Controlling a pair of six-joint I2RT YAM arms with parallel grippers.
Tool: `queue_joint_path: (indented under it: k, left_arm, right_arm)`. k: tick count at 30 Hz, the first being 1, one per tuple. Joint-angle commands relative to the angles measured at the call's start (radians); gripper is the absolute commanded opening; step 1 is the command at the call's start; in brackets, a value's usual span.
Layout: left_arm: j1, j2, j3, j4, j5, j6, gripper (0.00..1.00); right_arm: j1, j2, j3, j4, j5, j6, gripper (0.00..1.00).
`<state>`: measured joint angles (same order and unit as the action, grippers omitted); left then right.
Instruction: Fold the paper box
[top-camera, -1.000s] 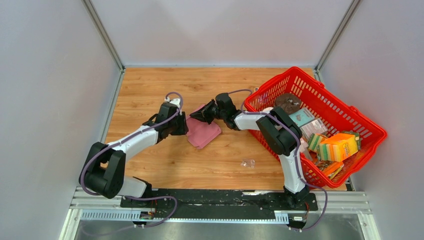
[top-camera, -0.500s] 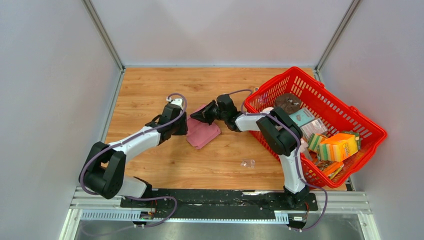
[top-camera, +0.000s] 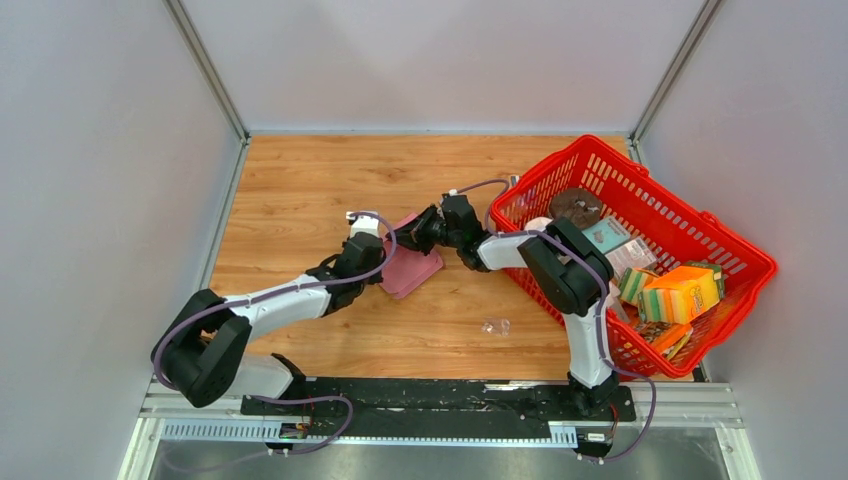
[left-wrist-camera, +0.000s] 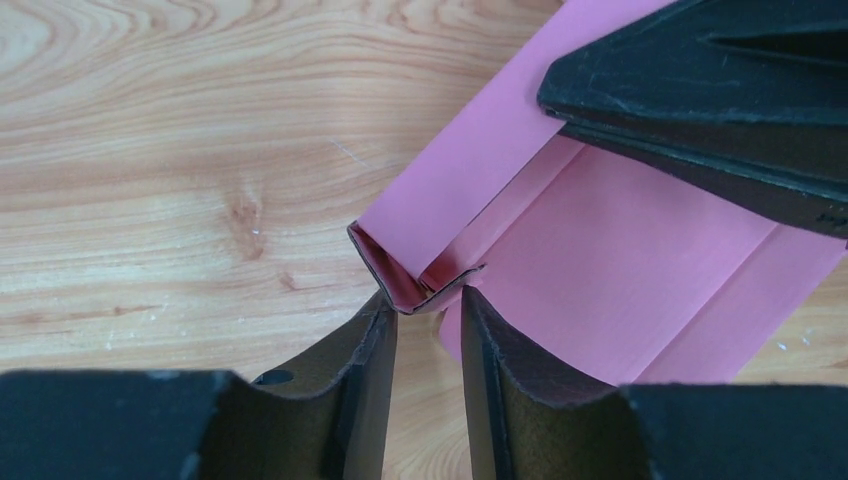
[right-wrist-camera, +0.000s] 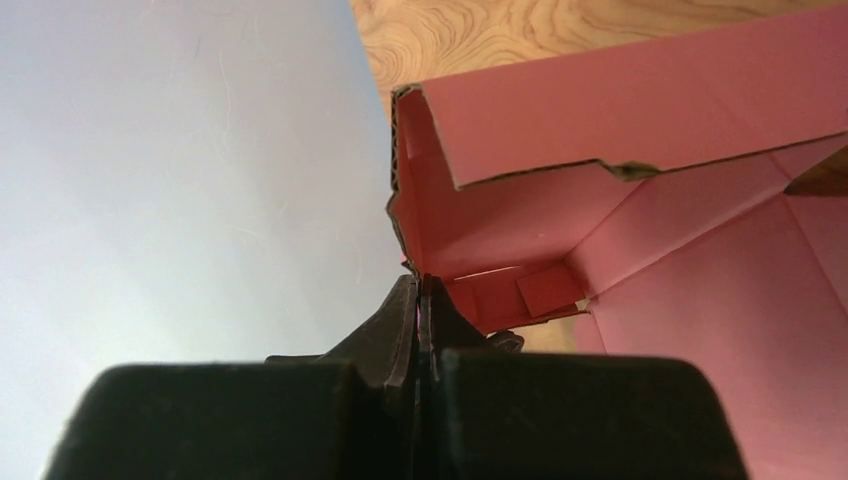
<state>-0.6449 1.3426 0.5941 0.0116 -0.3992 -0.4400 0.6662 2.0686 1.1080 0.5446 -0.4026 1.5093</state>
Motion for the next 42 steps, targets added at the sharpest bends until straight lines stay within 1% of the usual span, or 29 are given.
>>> queue_joint_path:
  k: [1, 4, 9, 12, 15, 17, 19, 22, 23, 24, 25, 26, 27, 28, 29, 30, 31, 35, 37, 39, 40, 41, 42]
  left_arm:
    - [-0.027, -0.02, -0.025, 0.143, -0.13, -0.011, 0.39]
    - [-0.033, -0.013, -0.042, 0.203, -0.133, 0.006, 0.4]
    - [-0.033, 0.035, -0.042, 0.252, -0.138, 0.044, 0.42]
    - [-0.033, 0.062, -0.034, 0.274, -0.158, 0.034, 0.4]
    - [-0.053, 0.113, -0.004, 0.271, -0.228, 0.023, 0.36]
    - [-0.076, 0.142, 0.025, 0.21, -0.309, 0.001, 0.31]
    - [-0.088, 0.177, 0.064, 0.141, -0.398, -0.055, 0.31]
    - [-0.101, 0.213, 0.073, 0.119, -0.495, -0.123, 0.31]
    - [-0.102, 0.225, 0.076, 0.114, -0.51, -0.14, 0.28]
    - [-0.101, 0.249, 0.102, 0.1, -0.524, -0.178, 0.23]
    - [-0.101, 0.268, 0.124, 0.037, -0.558, -0.199, 0.17]
    - [-0.101, 0.291, 0.153, -0.029, -0.579, -0.239, 0.06]
    - [-0.101, 0.35, 0.226, -0.109, -0.605, -0.338, 0.01]
    - [-0.101, 0.38, 0.261, -0.234, -0.637, -0.374, 0.0]
    - [-0.101, 0.406, 0.295, -0.29, -0.642, -0.406, 0.0]
    - [-0.101, 0.443, 0.334, -0.336, -0.647, -0.472, 0.0]
    - [-0.101, 0.454, 0.34, -0.376, -0.644, -0.488, 0.0]
    - [-0.102, 0.438, 0.296, -0.296, -0.621, -0.438, 0.0]
    - [-0.104, 0.409, 0.268, -0.233, -0.604, -0.381, 0.0]
    - [-0.105, 0.365, 0.219, -0.13, -0.572, -0.286, 0.0]
    - [-0.105, 0.346, 0.201, -0.099, -0.532, -0.257, 0.0]
    - [-0.105, 0.33, 0.184, -0.078, -0.515, -0.234, 0.0]
    - [-0.105, 0.295, 0.161, -0.061, -0.486, -0.203, 0.0]
  right_arm:
    - [0.003, -0.025, -0.046, -0.041, 0.019, -0.052, 0.0]
    - [0.003, -0.018, -0.051, -0.035, 0.016, -0.051, 0.0]
    - [0.001, -0.007, -0.057, -0.017, 0.007, -0.038, 0.0]
    - [0.001, -0.018, -0.065, -0.015, 0.018, -0.028, 0.0]
    - [0.001, -0.025, -0.066, -0.015, 0.024, -0.009, 0.0]
    - [0.001, -0.028, -0.068, -0.011, 0.028, 0.0, 0.0]
    - [0.001, -0.03, -0.066, -0.011, 0.03, 0.009, 0.0]
    - [0.004, -0.027, -0.076, 0.009, 0.025, 0.037, 0.0]
    - [0.006, -0.027, -0.079, 0.017, 0.024, 0.046, 0.0]
    - [0.009, -0.025, -0.085, 0.031, 0.021, 0.055, 0.0]
    - [0.01, -0.027, -0.097, 0.049, 0.022, 0.077, 0.0]
    - [0.013, -0.03, -0.108, 0.06, 0.028, 0.087, 0.0]
    - [0.021, -0.034, -0.114, 0.075, 0.044, 0.097, 0.0]
    - [0.026, -0.036, -0.117, 0.081, 0.047, 0.101, 0.0]
    - [0.027, -0.036, -0.12, 0.081, 0.048, 0.11, 0.0]
    - [0.033, -0.036, -0.123, 0.086, 0.051, 0.115, 0.0]
    - [0.035, -0.039, -0.126, 0.097, 0.053, 0.117, 0.0]
    - [0.033, -0.047, -0.146, 0.095, 0.059, 0.103, 0.0]
    - [0.027, -0.057, -0.14, 0.069, 0.048, 0.069, 0.0]
    - [0.01, -0.088, -0.125, 0.002, 0.033, -0.009, 0.11]
    - [0.003, -0.102, -0.116, -0.029, 0.025, -0.042, 0.18]
    - [-0.007, -0.117, -0.099, -0.078, 0.013, -0.093, 0.29]
    - [-0.028, -0.148, -0.065, -0.178, -0.011, -0.188, 0.34]
